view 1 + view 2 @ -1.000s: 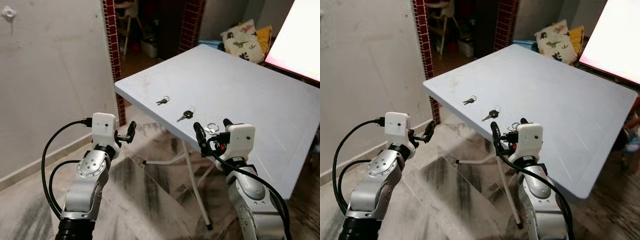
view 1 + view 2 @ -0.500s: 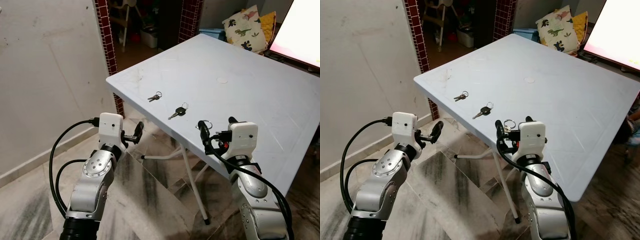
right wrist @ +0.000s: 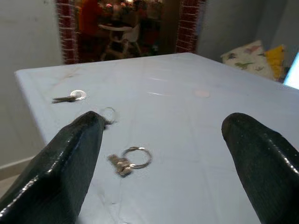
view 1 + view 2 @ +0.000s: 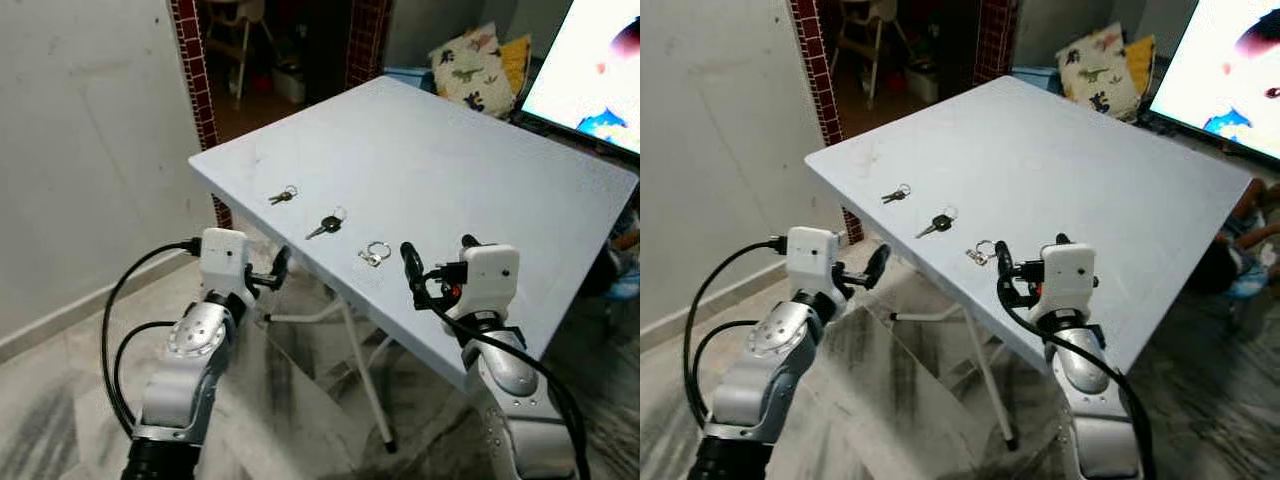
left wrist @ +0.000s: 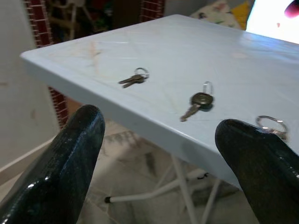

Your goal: Hang keys on a hook

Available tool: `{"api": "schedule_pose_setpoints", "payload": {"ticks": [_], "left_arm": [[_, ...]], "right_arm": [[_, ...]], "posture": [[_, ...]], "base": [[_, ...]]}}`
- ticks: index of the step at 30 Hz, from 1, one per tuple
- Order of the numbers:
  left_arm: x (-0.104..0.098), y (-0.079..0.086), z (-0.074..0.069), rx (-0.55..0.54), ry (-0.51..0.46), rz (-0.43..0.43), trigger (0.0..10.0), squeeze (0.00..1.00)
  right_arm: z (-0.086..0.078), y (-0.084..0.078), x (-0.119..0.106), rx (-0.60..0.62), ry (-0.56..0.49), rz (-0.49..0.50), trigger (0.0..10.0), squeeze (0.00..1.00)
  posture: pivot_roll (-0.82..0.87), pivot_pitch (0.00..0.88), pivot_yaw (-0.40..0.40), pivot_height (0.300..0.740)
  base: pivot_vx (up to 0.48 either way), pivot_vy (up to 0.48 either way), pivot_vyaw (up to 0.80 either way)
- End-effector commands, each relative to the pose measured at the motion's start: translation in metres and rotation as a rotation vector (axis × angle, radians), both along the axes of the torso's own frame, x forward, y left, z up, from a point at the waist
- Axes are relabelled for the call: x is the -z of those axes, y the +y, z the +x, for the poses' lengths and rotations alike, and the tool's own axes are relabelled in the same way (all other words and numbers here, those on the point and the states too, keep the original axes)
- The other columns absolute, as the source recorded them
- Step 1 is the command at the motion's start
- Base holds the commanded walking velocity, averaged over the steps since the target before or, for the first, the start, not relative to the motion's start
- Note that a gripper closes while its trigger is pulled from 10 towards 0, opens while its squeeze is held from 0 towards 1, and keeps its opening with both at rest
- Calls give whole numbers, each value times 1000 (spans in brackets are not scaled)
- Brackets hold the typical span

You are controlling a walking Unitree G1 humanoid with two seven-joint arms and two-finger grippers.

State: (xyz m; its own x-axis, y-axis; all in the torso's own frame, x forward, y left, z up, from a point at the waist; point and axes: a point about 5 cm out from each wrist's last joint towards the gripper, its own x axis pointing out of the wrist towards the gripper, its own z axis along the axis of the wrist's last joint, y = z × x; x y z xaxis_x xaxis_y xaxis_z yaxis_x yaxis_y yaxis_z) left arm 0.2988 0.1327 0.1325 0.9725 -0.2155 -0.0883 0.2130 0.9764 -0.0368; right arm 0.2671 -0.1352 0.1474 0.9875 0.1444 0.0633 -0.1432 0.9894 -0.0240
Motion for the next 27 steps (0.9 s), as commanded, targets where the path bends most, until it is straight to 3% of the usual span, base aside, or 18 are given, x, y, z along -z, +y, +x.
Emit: {"api": "schedule_pose_setpoints", "payload": {"ticks": [1, 14, 22, 27], "left_arm": [[-3, -5, -1, 13, -12, -10, 10000, 0], [-4, -1, -1, 4, -11, -39, 10000, 0], [-5, -1, -3, 10, -19, -50, 10000, 0], [-4, -1, -4, 19, -16, -57, 10000, 0]], "right_arm": [[0, -5, 2, 15, 16, -13, 10000, 0], [-2, 11, 4, -86, 32, 17, 10000, 0], [-3, 9, 1, -89, 17, 19, 10000, 0], [-4, 7, 0, -88, 9, 17, 10000, 0]], "posture": [[94, 10, -40, 740], [103, 17, -43, 740], [102, 19, -44, 740], [99, 19, -44, 740]], "base": [[0, 0, 0], [0, 0, 0], [0, 0, 0], [296, 0, 0]]}}
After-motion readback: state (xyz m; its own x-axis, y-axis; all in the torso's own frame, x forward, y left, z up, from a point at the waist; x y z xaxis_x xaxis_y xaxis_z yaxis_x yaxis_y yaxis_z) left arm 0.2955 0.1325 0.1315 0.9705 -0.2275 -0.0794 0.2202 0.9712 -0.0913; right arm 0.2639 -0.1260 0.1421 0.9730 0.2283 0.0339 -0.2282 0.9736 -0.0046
